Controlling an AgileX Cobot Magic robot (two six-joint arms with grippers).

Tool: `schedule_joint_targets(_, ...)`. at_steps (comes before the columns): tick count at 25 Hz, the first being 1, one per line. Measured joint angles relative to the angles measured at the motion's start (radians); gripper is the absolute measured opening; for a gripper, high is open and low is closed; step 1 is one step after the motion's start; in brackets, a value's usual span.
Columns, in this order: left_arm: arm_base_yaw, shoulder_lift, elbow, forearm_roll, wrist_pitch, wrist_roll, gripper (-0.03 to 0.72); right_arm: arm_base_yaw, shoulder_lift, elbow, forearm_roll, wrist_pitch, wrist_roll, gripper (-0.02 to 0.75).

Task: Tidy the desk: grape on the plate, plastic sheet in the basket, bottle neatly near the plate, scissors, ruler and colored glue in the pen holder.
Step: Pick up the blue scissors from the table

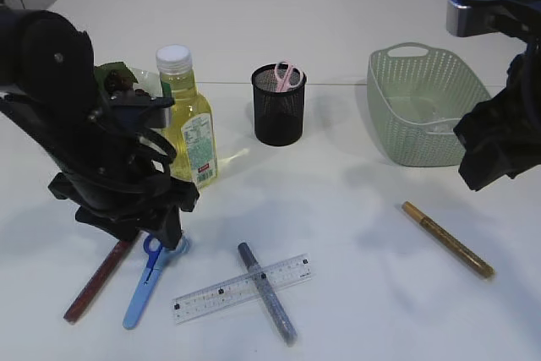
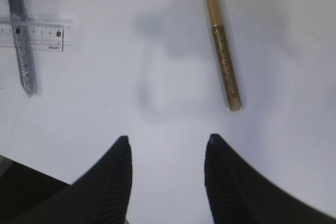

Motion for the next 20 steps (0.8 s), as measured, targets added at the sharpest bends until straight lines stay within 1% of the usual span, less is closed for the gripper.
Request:
schedule_joint_targets(14, 0.000, 0.108, -0.004, 0.019, -0.026, -0.009, 0.415, 0.000, 0.000, 0.000, 0.000, 0.000, 0.000, 0.366)
schedule_joint_targets(20, 0.000, 0.117, -0.004, 0.035, -0.055, -0.021, 0.415, 0.000, 0.000, 0.000, 0.000, 0.000, 0.000, 0.366)
